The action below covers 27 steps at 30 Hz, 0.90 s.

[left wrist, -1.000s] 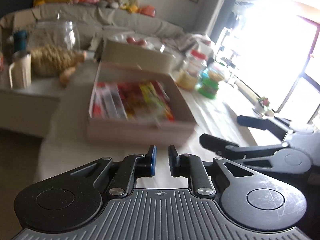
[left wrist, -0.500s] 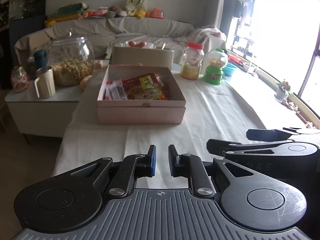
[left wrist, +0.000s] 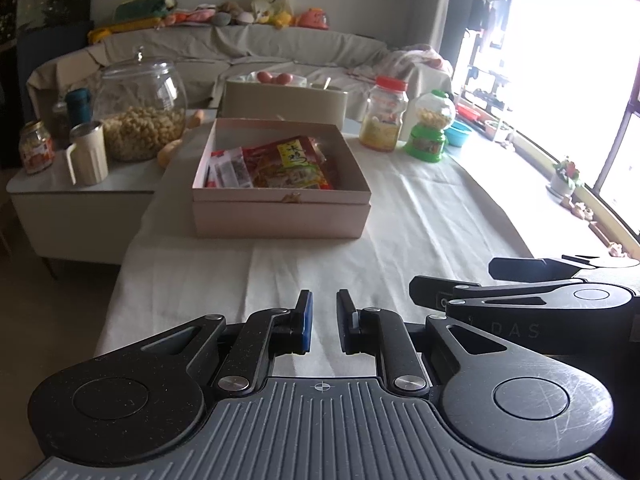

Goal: Organize snacks

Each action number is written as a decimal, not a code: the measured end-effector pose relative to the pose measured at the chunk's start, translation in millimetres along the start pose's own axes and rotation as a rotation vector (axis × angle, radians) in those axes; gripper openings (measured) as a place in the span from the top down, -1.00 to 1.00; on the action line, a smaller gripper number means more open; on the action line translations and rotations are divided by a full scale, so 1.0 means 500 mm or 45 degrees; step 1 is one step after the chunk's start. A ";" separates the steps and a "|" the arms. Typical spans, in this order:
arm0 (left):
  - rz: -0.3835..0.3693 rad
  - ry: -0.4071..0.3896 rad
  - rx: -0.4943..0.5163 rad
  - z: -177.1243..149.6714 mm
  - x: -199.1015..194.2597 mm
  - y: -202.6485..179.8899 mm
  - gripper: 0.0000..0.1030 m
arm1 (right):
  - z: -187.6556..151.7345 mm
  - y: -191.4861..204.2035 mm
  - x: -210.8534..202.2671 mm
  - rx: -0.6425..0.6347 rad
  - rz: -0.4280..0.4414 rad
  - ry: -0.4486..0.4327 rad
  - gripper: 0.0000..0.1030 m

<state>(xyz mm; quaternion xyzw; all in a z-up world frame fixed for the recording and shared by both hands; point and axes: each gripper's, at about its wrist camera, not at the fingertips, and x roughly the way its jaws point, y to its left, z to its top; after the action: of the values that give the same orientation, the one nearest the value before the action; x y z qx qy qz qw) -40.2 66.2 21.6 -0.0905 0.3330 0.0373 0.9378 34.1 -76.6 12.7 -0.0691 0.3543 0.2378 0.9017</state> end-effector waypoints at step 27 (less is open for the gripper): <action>-0.028 0.003 0.002 -0.001 0.004 -0.004 0.69 | -0.003 0.000 -0.001 0.006 0.004 0.000 -0.70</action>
<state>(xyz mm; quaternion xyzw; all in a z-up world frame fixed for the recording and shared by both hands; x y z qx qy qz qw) -38.6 64.2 20.5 -0.0933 0.3331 0.0266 0.9379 33.0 -77.4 12.1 -0.0662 0.3550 0.2385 0.9015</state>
